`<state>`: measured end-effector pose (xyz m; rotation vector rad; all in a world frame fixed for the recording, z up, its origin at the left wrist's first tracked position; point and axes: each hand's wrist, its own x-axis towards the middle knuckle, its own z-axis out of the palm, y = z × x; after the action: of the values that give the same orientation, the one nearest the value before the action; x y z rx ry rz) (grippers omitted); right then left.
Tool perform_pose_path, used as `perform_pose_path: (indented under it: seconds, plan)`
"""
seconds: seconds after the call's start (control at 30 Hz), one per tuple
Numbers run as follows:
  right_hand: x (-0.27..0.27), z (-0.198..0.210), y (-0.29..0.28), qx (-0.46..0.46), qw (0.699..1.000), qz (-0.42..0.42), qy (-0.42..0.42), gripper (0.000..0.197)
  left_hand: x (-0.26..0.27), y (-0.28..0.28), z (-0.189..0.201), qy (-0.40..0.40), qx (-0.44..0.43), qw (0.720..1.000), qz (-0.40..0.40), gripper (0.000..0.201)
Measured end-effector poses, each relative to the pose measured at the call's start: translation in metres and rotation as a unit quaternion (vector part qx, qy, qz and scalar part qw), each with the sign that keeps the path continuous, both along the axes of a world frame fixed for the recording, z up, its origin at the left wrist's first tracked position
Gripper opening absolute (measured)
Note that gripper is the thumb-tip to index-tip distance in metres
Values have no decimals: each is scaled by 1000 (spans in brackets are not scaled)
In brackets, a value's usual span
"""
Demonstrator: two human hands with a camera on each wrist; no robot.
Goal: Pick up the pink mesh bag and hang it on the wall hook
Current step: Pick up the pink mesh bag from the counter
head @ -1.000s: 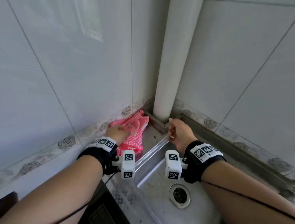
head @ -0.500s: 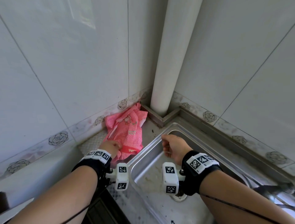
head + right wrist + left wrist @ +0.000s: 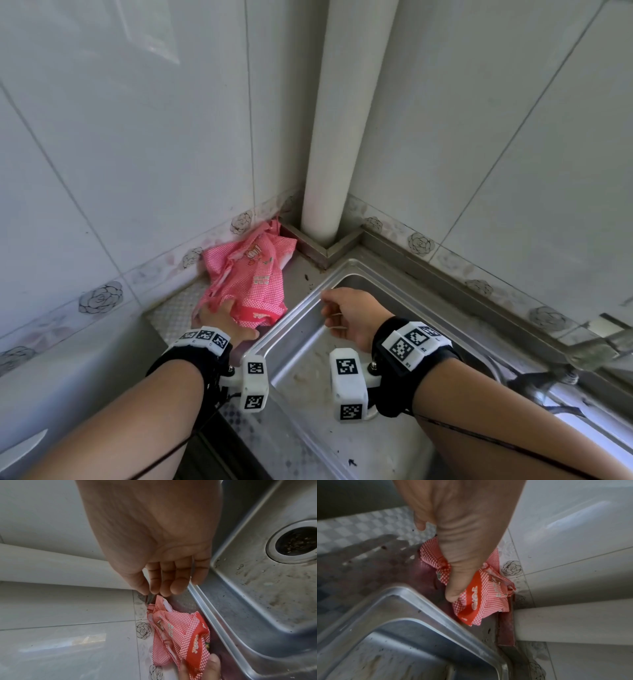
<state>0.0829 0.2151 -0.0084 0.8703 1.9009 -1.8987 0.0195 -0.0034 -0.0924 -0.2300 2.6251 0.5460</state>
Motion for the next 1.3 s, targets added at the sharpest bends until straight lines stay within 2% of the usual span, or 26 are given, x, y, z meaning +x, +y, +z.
perform_pose_path:
  seconds: [0.1,0.17,0.27,0.37,0.5,0.67,0.73,0.8,0.87,0.93,1.07,1.2,1.3]
  plan:
    - [5,-7,0,-3,1000,0,-9,7,2,6,-4,32,22,999,-22,42]
    - [9,-11,-1,-3,1000,3,-16,6,2,6,-3,46,69,997,-12,25]
    - [12,-12,-4,-4,1000,4,-15,4,4,4,7,75,160,984,25,25]
    - [14,-4,-8,-1,1000,18,6,6,6,3,34,112,234,965,47,20]
    - [16,13,-14,9,998,45,40,35,9,2,79,124,338,932,33,22]
    - [19,35,-17,106,984,106,93,76,21,-2,135,165,457,869,94,17]
    - [24,46,-16,96,979,131,121,85,34,2,162,192,478,852,92,18]
    - [28,60,-16,52,979,143,134,79,46,7,189,206,495,840,80,19]
    - [35,79,-16,83,972,152,156,61,56,10,208,227,505,831,54,20]
    - [43,97,-11,90,970,116,196,50,69,9,226,250,496,831,36,19]
    - [52,135,10,31,970,66,234,29,86,5,251,281,489,825,25,24]
    - [63,168,28,13,959,38,280,33,102,6,266,291,472,832,23,31]
    - [79,183,31,-45,954,37,293,25,109,11,273,318,438,841,0,23]
